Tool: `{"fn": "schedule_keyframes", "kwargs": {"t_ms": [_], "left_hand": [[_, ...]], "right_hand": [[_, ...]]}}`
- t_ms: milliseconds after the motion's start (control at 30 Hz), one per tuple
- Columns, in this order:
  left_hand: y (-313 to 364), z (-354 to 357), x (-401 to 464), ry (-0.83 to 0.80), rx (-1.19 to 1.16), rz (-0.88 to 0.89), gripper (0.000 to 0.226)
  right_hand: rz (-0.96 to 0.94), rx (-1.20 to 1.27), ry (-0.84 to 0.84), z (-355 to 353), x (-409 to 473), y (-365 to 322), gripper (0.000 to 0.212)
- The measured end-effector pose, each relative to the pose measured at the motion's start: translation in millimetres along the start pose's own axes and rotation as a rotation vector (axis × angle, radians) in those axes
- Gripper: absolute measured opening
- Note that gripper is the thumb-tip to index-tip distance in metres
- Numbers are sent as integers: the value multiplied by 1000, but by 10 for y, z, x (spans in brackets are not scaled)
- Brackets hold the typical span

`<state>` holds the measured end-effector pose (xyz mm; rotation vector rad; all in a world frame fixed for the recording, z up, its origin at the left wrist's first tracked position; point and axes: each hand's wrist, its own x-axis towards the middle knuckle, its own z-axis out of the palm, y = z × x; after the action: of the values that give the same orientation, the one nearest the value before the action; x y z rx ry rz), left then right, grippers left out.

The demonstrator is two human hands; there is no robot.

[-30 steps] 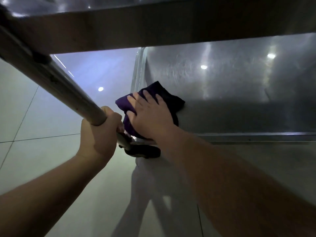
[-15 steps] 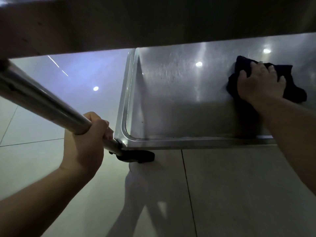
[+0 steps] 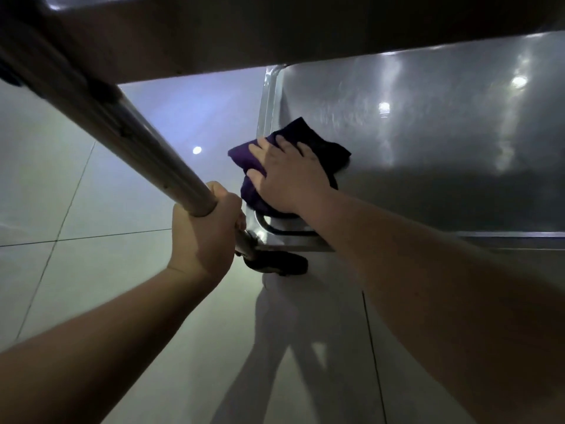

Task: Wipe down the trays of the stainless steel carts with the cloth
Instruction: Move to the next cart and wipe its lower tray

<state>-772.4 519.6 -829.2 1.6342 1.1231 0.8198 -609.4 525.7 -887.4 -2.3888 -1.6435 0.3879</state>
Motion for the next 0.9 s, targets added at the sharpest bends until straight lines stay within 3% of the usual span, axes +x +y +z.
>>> {"fn": "schedule_keyframes", "kwargs": {"t_ms": [200, 567, 767, 833, 900], "left_hand": [[24, -41, -3, -40, 20, 5, 22], [107, -103, -80, -42, 74, -113, 23], [138, -172, -179, -69, 239, -185, 6], [44, -234, -236, -129, 378, -258, 23], [-39, -302, -297, -222, 477, -448, 45]], "right_hand": [[-168, -51, -31, 78, -889, 162, 60], [160, -165, -58, -557, -2047, 1965, 69], [164, -160, -187, -706, -2073, 2122, 73], [157, -170, -234, -755, -2052, 2104, 73], [149, -184, -267, -788, -2055, 2110, 67]]}}
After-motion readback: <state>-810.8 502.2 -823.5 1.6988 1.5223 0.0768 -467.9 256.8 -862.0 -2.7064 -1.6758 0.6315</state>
